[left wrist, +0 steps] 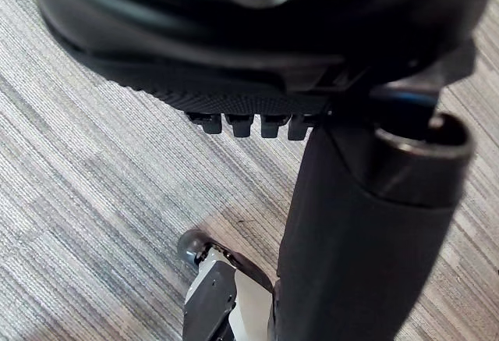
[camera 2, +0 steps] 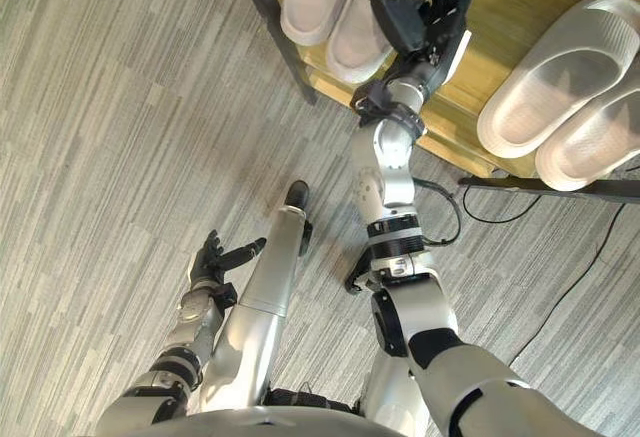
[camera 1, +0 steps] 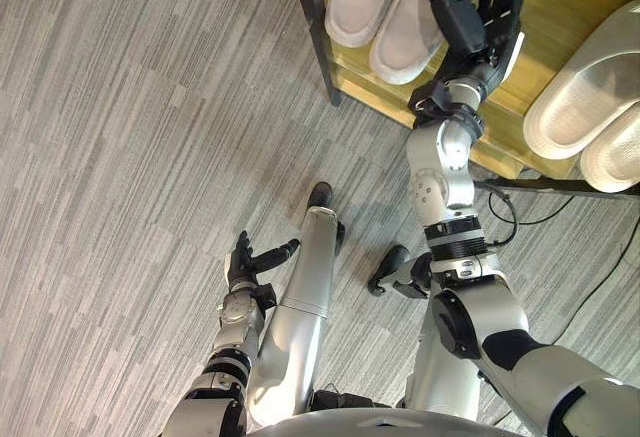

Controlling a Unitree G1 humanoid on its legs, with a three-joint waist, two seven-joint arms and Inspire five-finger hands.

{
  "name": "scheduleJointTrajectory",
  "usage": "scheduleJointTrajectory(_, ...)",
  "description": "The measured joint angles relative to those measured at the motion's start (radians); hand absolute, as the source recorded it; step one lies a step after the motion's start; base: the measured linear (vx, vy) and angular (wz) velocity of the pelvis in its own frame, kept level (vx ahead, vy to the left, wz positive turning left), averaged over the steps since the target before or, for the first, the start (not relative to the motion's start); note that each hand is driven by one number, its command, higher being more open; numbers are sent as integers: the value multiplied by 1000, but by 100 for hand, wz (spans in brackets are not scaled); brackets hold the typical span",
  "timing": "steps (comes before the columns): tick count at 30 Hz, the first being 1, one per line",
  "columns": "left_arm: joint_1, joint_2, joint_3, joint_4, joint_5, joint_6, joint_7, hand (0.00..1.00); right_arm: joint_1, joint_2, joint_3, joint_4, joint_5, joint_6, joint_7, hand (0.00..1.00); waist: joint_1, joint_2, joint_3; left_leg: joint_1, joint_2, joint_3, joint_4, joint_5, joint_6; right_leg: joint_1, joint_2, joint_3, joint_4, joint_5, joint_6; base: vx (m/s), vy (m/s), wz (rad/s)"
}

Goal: Organize the slippers on the shoe rack

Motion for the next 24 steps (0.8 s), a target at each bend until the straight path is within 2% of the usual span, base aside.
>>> scheduleJointTrajectory(9,0,-10,14,8,9,2,15,100,44,18,20,1,39,-12,27,100,0,-1,-15,33,11,1,-30,6,-9,32,11,-6,-31,0,0,38,43,-1)
scheduleJointTrajectory(18,4,-22,28,11,9,1,25,100,126,18,49,-5,4,38,50,100,-4,-2,-25,76,18,1,-37,5,-9,79,18,-10,-48,3,1,8,64,-1)
scheduleJointTrajectory(24,10,-33,66,9,10,2,18,100,257,18,75,-101,-127,98,62,100,-20,-6,-26,108,21,7,-43,4,-4,114,20,-8,-66,11,13,10,83,-2)
